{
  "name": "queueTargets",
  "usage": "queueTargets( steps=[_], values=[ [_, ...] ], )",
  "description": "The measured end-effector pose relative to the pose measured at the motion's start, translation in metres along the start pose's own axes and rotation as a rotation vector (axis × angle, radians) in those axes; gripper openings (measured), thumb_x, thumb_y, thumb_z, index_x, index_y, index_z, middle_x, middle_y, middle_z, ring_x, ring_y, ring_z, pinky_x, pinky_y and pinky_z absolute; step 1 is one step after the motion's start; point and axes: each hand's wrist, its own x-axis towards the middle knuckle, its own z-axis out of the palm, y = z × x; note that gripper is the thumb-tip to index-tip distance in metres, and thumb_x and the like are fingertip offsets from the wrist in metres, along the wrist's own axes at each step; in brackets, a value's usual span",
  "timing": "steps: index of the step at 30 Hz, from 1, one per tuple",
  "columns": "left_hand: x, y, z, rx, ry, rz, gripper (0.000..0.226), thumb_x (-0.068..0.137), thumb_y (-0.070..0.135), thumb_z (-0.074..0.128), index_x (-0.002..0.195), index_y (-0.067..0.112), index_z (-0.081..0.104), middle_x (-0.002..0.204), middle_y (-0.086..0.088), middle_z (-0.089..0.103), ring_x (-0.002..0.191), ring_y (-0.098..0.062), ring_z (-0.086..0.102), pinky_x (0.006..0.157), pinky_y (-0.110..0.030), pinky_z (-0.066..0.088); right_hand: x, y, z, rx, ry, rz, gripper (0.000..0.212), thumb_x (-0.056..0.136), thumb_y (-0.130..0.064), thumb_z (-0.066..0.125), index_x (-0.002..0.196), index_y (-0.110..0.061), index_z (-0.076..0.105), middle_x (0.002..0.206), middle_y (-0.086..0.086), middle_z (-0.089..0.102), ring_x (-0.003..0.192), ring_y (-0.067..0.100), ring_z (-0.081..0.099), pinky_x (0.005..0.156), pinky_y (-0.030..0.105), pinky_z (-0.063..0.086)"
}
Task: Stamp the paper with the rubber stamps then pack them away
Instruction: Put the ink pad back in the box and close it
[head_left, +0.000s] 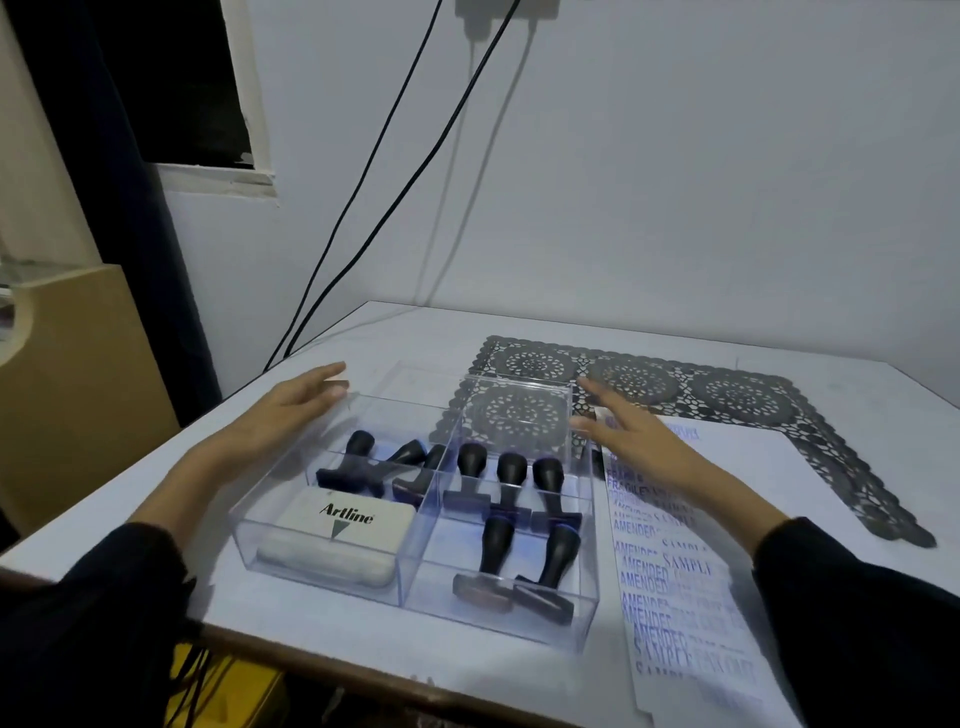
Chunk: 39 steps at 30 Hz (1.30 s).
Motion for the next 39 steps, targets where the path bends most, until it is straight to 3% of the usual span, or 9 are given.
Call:
queueTargets(
  steps=[4,8,12,15,19,23,28,34,39],
  values=[
    [0.033,-0.003,0.012,0.061,-0.098,-0.019,0.062,0.091,0.052,0.053,0.145,0.028,0.036,0.147,0.0,0.042,0.131,-0.012,0.038,0.104,-0.025,0.03,0.027,0.014,0.012,-0.237,-0.131,0.01,0.087,0.074,-0.075,0.038,0.15,-0.042,0.012,0.158,-0.008,0.015,0.147,0.019,0.007,0.114,0.053,-0.009],
    [0.047,-0.006,0.021,0.065,-0.219,-0.01,0.058,0.097,0.035,0.05,0.149,0.023,0.027,0.154,-0.001,0.028,0.125,-0.004,0.031,0.092,-0.005,0.034,0.036,0.024,0.015,-0.361,-0.18,0.024,0.084,0.074,-0.078,0.035,0.147,-0.051,0.003,0.16,-0.004,0.0,0.147,0.015,-0.007,0.111,0.057,-0.015],
    [0.053,-0.012,0.018,0.368,-0.22,0.04,0.095,0.066,0.083,0.046,0.146,0.034,0.031,0.146,0.015,0.032,0.128,-0.005,0.034,0.11,-0.03,0.025,0.039,0.028,0.018,-0.421,-0.167,-0.017,0.095,0.059,-0.096,0.017,0.144,-0.054,0.006,0.16,-0.002,-0.002,0.147,0.012,-0.008,0.108,0.06,-0.018],
    [0.057,-0.016,0.018,0.258,-0.182,0.07,0.08,0.074,0.071,0.058,0.142,0.034,0.037,0.146,0.018,0.028,0.13,-0.003,0.032,0.111,-0.028,0.026,0.038,0.025,0.018,-0.356,-0.117,-0.027,0.111,0.047,-0.102,0.018,0.145,-0.052,0.012,0.16,-0.005,-0.003,0.147,0.01,-0.004,0.109,0.058,-0.017],
    [0.063,-0.02,0.016,0.081,-0.13,0.157,0.05,0.094,0.018,0.055,0.131,0.048,0.04,0.153,0.02,0.021,0.126,0.004,0.044,0.11,-0.033,0.032,0.04,0.015,0.017,-0.08,0.024,-0.088,0.099,0.061,-0.069,0.067,0.147,-0.043,0.023,0.158,-0.012,-0.009,0.146,0.014,0.008,0.119,0.048,0.009],
    [0.065,-0.016,0.016,0.073,-0.025,0.217,0.06,0.084,0.023,0.065,0.134,0.045,0.04,0.151,0.025,0.022,0.094,0.004,0.059,0.093,-0.024,0.046,0.047,0.007,0.016,0.068,0.114,-0.116,0.105,0.055,-0.04,0.08,0.147,-0.031,0.031,0.159,-0.012,-0.002,0.127,0.029,0.047,0.096,0.037,0.051],
    [0.064,-0.002,0.015,-0.004,0.139,0.259,0.06,0.087,0.016,0.064,0.142,0.025,0.043,0.146,0.026,0.034,0.088,-0.007,0.059,0.071,-0.019,0.052,0.059,-0.014,0.007,0.127,0.133,-0.093,0.102,0.06,-0.018,0.086,0.147,-0.026,0.033,0.159,-0.01,0.005,0.091,0.004,0.052,0.091,0.031,0.051],
    [0.056,0.029,0.0,-0.218,0.268,0.186,0.054,0.085,0.011,0.066,0.136,0.021,0.052,0.099,0.012,0.066,0.064,-0.007,0.044,0.066,-0.01,0.046,0.052,-0.056,-0.027,0.23,0.086,-0.032,0.096,0.06,-0.019,0.088,0.143,-0.028,0.041,0.159,-0.014,0.01,0.128,0.024,0.045,0.106,0.042,0.039],
    [0.024,0.046,0.005,-0.181,0.279,0.185,0.046,0.087,0.009,0.063,0.131,0.019,0.057,0.127,0.005,0.062,0.068,0.0,0.048,0.061,-0.007,0.043,0.01,-0.079,-0.039,0.267,0.05,0.035,0.091,0.058,-0.012,0.087,0.139,-0.018,0.047,0.158,-0.004,0.021,0.088,0.011,0.064,0.061,0.016,0.053]
  ],
)
